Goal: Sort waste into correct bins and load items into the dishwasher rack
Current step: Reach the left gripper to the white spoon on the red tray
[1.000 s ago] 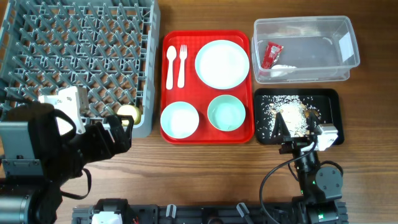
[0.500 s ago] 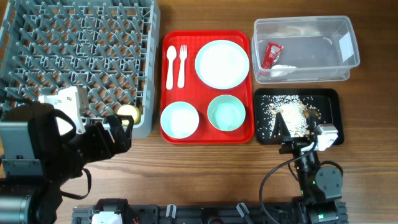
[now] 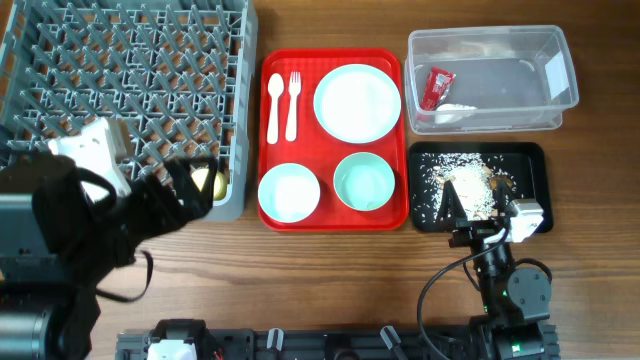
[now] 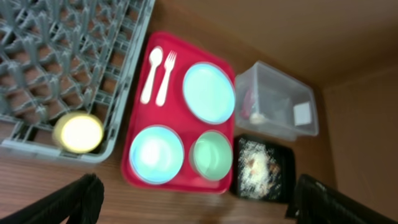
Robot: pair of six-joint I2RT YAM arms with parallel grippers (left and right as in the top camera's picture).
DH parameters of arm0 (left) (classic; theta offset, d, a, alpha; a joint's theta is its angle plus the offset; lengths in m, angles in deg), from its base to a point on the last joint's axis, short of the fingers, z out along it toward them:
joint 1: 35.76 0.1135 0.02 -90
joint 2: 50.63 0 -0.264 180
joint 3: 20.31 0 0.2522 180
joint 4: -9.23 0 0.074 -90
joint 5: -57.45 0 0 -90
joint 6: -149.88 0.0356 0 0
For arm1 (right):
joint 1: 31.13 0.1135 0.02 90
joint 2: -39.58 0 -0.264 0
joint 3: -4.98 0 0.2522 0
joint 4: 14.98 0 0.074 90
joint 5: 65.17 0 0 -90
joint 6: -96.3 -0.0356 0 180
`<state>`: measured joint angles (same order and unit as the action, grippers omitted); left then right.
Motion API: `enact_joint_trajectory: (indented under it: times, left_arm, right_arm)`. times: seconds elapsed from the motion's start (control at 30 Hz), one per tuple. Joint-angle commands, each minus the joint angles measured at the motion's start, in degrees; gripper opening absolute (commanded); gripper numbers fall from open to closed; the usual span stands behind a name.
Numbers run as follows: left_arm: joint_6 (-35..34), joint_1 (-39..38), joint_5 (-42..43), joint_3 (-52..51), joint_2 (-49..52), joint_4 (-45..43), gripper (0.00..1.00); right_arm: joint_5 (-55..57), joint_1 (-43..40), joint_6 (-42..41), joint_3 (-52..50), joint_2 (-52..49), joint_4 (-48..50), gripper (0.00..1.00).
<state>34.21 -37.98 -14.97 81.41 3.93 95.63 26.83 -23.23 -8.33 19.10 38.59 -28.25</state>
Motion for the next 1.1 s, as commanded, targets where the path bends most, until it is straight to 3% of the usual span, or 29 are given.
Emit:
enact_joint_trajectory:
  times: [0.0, 0.17, 0.3, 0.37, 0.47, 0.6, 0.7, 0.77, 0.87, 1.07]
  left_arm:
    - [-3.06, -2.97, -1.97, -1.29, 7.15, -1.51, 1.00]
    - [-3.06, -9.92, -6.64, -1.27, 21.86, -3.87, 1.00]
    - [-2.03, -11.85, -5.66, -1.27, 33.97, -12.94, 1.00]
    - [3.15, -13.35, -5.35, -1.27, 39.63, -18.58, 1.00]
    - [4.48, -15.63, -11.39, -1.27, 46.18, -24.22, 0.97]
    - [6.43, -18.14, -23.52, -1.27, 52.22, -31.10, 0.83]
    - [13.25, -19.71, -24.79, -1.27, 56.50, -36.37, 0.82]
    - [15.69, -20.13, -25.44, -1.29, 59.21, -38.82, 0.75]
    - [15.19, -20.11, -27.80, -1.29, 62.40, -39.98, 0.64]
    - [9.99, -19.39, -27.28, -1.27, 63.45, -40.28, 0.64]
  right_arm:
    - [0.98, -0.42, 0.94, -0.07, 0.79, 0.33, 1.00]
    - [0.98, -0.42, 0.94, -0.07, 0.79, 0.33, 1.00]
    - [0.98, -0.42, 0.94, -0.07, 0.79, 0.33, 1.00]
    - [0.98, -0.42, 0.94, -0.07, 0.79, 0.33, 1.00]
    - [0.98, -0.42, 0.96, -0.07, 0.79, 0.33, 1.00]
    - [0.98, -0.42, 0.96, -0.07, 0.79, 0.31, 1.00]
    - [0.98, -0.42, 0.96, -0.07, 0.79, 0.33, 1.00]
    - [0.98, -0.42, 0.94, -0.07, 0.79, 0.33, 1.00]
    - [0.98, -0.42, 0.94, -0.07, 0.79, 0.33, 1.00]
    - [0.98, -0.42, 0.96, -0.07, 0.79, 0.33, 1.00]
